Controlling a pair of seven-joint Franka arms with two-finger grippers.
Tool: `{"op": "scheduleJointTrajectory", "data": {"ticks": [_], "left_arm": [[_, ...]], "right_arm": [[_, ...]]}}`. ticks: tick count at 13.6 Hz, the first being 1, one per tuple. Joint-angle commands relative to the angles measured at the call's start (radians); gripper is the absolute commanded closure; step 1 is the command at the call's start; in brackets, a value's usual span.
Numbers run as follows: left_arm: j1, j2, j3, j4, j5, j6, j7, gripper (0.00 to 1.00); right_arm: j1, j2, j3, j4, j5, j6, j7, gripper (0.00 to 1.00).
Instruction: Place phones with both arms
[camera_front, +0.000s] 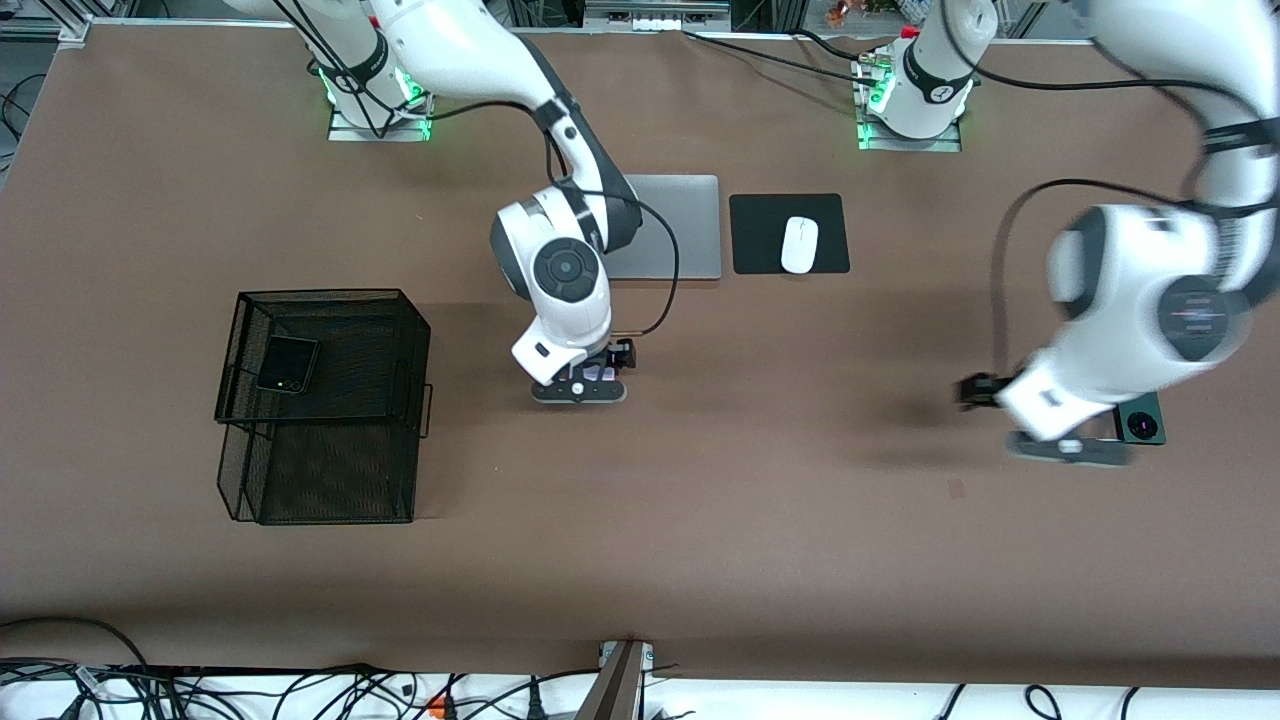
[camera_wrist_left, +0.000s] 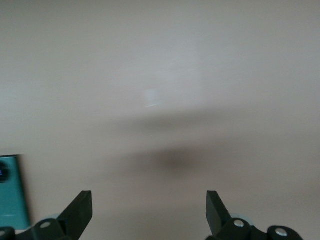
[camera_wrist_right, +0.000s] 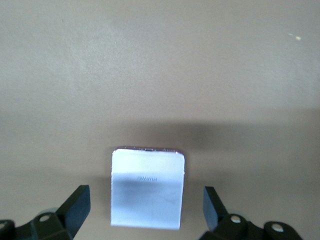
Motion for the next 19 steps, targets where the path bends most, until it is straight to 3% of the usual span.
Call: {"op": "scheduleJointTrajectory", "data": {"ticks": [1, 5, 9, 14, 19], "left_arm": [[0.112, -0.021, -0.025, -0.040, 0.014, 0.041, 0.125, 0.00], [0.236, -0.010, -0.025, -0.062, 0.016, 0.070, 0.217, 0.00], [0.328, -0.004, -0.025, -0.154, 0.011, 0.229, 0.330, 0.00], [0.419, 0.010, -0.027, -0.252, 0.002, 0.398, 0.351, 0.00], [0.479, 0.053, -0.036, -0.286, -0.024, 0.501, 0.420, 0.00]], "right_arm": [[-0.015, 0.005, 0.005, -0.004, 0.023, 0.024, -0.111, 0.00], [-0.015, 0.017, 0.008, -0.013, 0.025, 0.031, -0.121, 0.00], [-0.012, 0.025, 0.008, -0.014, 0.127, 0.033, -0.115, 0.00], [-0.013, 0.040, 0.008, -0.027, 0.137, 0.031, -0.104, 0.00], [-0.013, 0.040, 0.008, -0.034, 0.138, 0.033, -0.013, 0.00]]}}
